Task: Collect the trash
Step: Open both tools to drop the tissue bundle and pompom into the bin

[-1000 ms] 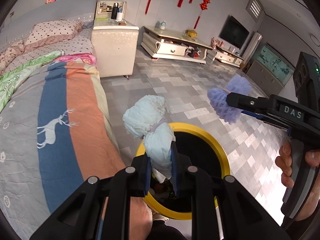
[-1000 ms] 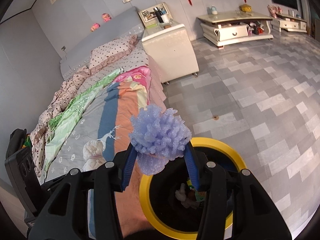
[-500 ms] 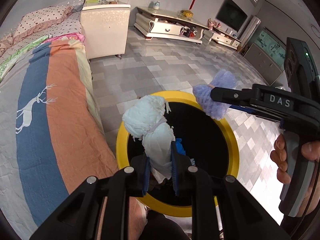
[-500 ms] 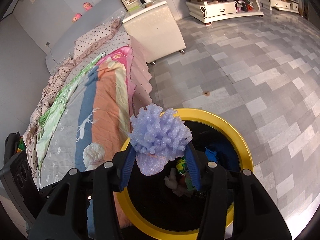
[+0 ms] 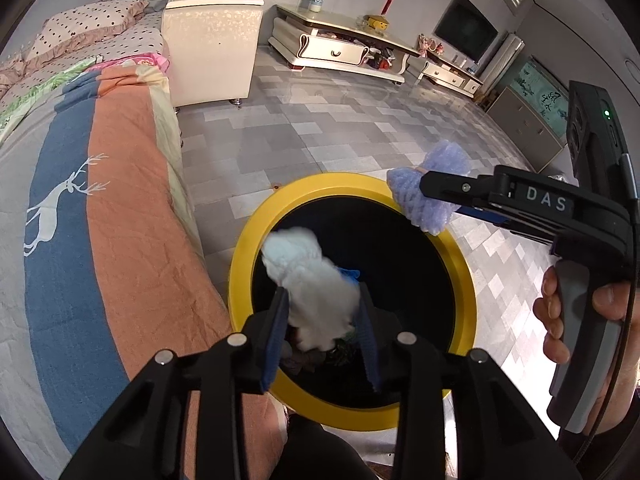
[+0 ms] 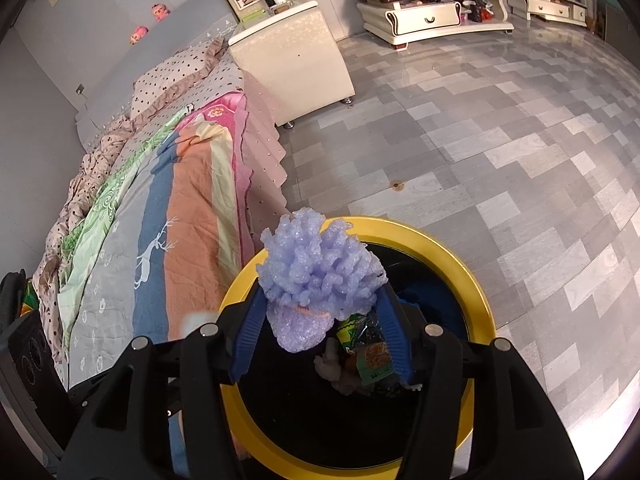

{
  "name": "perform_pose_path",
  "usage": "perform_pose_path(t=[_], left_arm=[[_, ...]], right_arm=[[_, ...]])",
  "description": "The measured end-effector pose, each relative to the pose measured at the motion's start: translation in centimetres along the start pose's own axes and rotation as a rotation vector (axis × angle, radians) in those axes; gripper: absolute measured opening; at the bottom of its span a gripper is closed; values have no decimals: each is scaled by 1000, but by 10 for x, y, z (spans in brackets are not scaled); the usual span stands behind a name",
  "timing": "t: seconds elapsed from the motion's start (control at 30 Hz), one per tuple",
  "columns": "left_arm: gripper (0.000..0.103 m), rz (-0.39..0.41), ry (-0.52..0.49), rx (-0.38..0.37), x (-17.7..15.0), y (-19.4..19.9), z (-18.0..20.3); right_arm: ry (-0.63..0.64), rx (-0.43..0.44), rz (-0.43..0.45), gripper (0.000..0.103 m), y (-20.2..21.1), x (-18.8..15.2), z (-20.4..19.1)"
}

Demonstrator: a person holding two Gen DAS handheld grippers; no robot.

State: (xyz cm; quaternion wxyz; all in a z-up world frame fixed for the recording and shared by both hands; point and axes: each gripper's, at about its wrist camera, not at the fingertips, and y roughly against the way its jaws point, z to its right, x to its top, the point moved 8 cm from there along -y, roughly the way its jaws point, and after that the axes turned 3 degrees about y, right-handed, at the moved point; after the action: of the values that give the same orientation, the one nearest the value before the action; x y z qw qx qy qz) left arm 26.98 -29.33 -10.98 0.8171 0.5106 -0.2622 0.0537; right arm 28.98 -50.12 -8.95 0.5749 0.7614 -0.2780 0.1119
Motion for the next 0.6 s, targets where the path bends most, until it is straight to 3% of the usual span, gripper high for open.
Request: perform_pose_path(t=[0.17,0.27,0.6], left_arm=[[54,16,16,0,1,8,-5],[55,18,32,2,1,11,-11],[55,35,70,37,1,30,-41]], right_arm=[[-16,-23,4,57,1,2,4],[-36,-39,0,67,0,-1,10],[-48,-37,-26,69,-6,-9,2]])
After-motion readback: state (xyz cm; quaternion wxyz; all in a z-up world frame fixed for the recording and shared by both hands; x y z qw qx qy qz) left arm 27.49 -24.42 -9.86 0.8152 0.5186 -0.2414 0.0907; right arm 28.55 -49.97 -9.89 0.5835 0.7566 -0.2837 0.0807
